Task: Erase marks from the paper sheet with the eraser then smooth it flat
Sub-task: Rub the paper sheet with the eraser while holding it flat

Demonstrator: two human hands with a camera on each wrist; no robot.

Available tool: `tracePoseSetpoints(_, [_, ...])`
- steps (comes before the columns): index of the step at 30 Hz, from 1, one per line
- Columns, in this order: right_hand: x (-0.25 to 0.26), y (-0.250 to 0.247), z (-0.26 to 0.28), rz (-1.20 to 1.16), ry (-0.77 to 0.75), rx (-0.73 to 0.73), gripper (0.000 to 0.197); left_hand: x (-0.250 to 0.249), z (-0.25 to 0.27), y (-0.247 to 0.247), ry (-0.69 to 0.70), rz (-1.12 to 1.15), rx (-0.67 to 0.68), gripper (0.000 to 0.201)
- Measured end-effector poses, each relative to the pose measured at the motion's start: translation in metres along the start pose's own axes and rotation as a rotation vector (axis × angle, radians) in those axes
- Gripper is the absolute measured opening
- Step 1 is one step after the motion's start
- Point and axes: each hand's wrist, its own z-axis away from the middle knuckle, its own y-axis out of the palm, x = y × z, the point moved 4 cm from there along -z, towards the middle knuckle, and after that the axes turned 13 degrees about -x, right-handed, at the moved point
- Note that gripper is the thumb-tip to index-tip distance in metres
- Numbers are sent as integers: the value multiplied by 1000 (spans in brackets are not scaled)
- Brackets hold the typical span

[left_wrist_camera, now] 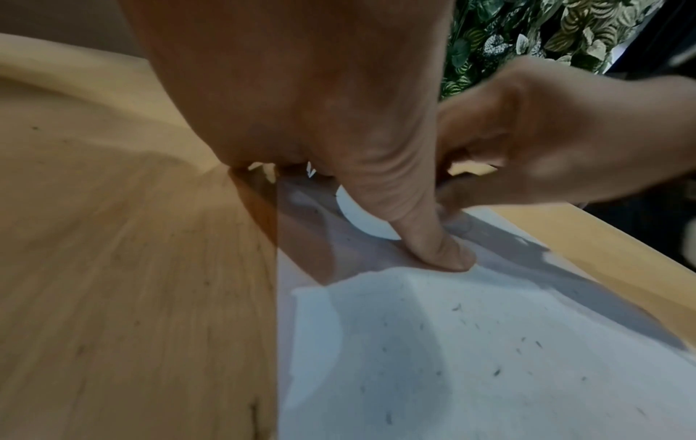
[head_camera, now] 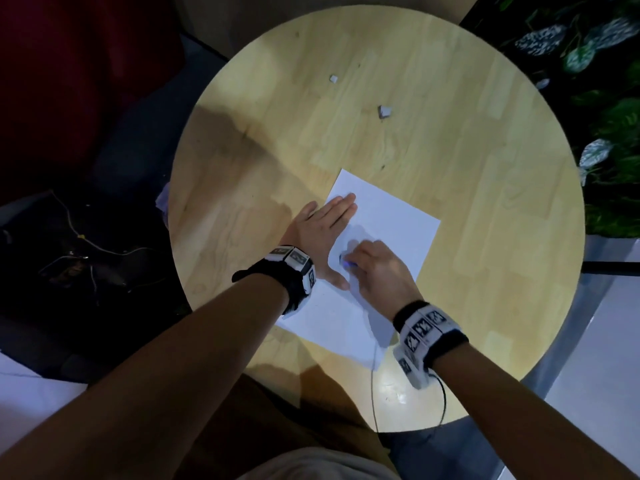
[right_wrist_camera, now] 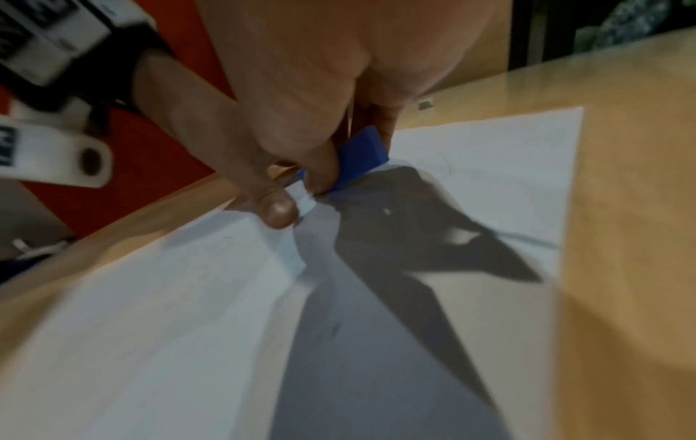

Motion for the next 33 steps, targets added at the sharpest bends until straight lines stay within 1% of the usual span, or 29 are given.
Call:
tracePoseSetpoints(3, [-15, 5, -38, 33, 115, -118, 16, -1, -1, -2, 7, 6, 10, 144])
tracePoseSetpoints(5, [-13, 8, -33, 25, 140, -143, 16, 0, 0, -2, 6, 12, 7, 144])
tracePoseSetpoints(8, [0, 7, 6, 17, 58, -73, 12, -1, 3, -2, -12, 18, -44, 142])
tracePoseSetpoints(10, [-1, 2, 24, 10, 43, -1, 14, -2, 8, -3, -26, 7, -64, 139])
tracePoseSetpoints(11, [-5, 0, 27, 21, 46, 21, 17, -1, 13, -4, -28, 0, -72, 135])
tracePoseSetpoints(13, [-18, -3, 25, 48, 81, 18, 18, 5, 26, -4, -29, 53, -103, 123])
tracePoseSetpoints(15, [-29, -5, 24, 26, 173, -10, 13, 14, 45, -4, -11, 117, -166, 112])
tracePoseSetpoints(17, [-37, -4, 25, 3, 251, -42, 13, 19, 63, -5, 30, 126, -223, 107])
tracePoseSetpoints(19, [-39, -1, 22, 9, 278, -51, 14, 21, 76, -7, 58, 141, -229, 104])
tracePoseSetpoints(21, [-36, 2, 16, 12, 247, -36, 14, 19, 87, -8, 62, 155, -217, 98])
tracePoseSetpoints(22, [-34, 3, 14, 7, 228, -28, 13, 17, 92, -9, 52, 169, -228, 91])
tracePoseSetpoints(24, [-32, 2, 8, -18, 200, -18, 11, 15, 94, -16, 2, 216, -262, 72])
tracePoseSetpoints(26, [-31, 0, 2, -49, 171, -11, 11, 19, 82, -26, -74, 294, -213, 51])
tracePoseSetpoints(27, [-30, -3, -1, -50, 156, -11, 11, 25, 72, -29, -93, 319, -203, 46])
tracePoseSetpoints(28, [-29, -5, -4, -43, 143, -8, 11, 31, 62, -30, -97, 338, -215, 50])
tracePoseSetpoints(31, [-29, -8, -8, -25, 155, 16, 10, 51, 36, -25, -63, 308, -231, 87])
tracePoseSetpoints(33, [-25, -5, -9, -29, 153, 13, 11, 59, 33, -16, -57, 278, -221, 102])
